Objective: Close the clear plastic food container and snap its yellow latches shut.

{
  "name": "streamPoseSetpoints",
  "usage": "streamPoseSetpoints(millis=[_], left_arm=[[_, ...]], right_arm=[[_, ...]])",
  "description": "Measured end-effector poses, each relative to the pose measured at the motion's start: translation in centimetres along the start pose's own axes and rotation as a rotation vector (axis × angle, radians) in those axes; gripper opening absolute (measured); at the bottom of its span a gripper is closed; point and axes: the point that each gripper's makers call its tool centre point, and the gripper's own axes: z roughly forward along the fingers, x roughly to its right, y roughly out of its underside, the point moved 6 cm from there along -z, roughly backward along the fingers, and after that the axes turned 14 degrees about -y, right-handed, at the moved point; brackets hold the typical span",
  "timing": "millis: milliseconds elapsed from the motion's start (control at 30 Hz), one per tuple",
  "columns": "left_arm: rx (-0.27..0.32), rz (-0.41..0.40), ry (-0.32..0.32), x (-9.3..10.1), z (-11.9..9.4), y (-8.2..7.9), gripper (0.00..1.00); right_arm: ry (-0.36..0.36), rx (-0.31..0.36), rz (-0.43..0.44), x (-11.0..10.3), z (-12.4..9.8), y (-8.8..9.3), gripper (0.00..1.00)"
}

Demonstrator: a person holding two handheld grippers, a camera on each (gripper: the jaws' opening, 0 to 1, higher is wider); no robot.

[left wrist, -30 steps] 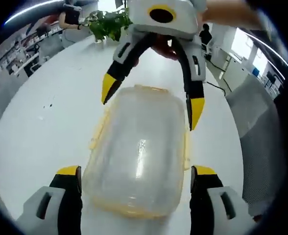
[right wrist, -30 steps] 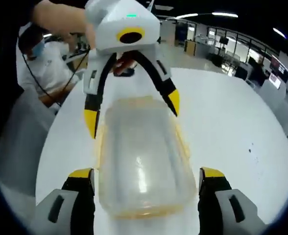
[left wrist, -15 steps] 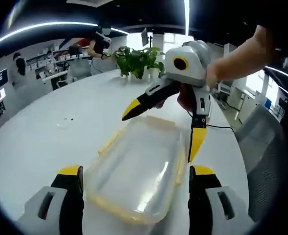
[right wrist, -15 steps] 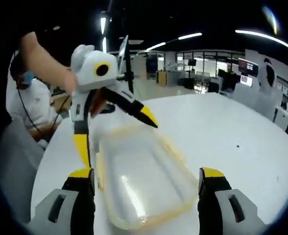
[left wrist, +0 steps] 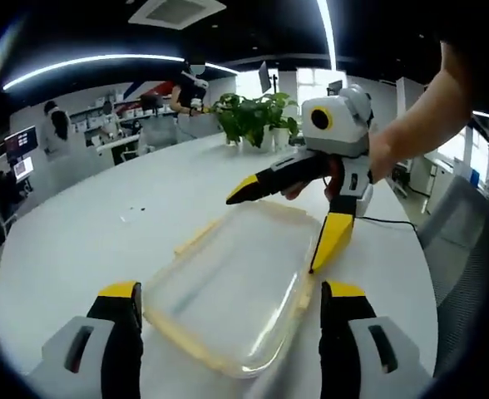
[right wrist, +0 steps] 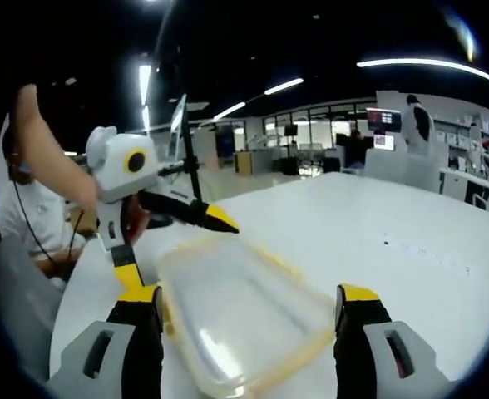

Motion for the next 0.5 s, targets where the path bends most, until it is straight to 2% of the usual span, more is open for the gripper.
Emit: streamPoseSetpoints(millis=[67,267,500], left_arm=[[0.010,0.034,-0.023,-0.12,-0.01,-0.11,0.87],[0.016,0.031,-0.046,-0.07,-0.02,0.01,0.88],[0.027,0.022,-0.065,-0.25,-0.53,-0.17,0.86]], right_arm=[[0.005,-0.002,-0.006,-0.02,-0.02,0.06,0.86],[0.013,-0.008,-0.032,-0.42,-0.16,0.24,0.86],[0.070,0.034,-0.010,-0.22,-0.99,-0.12,0.83]])
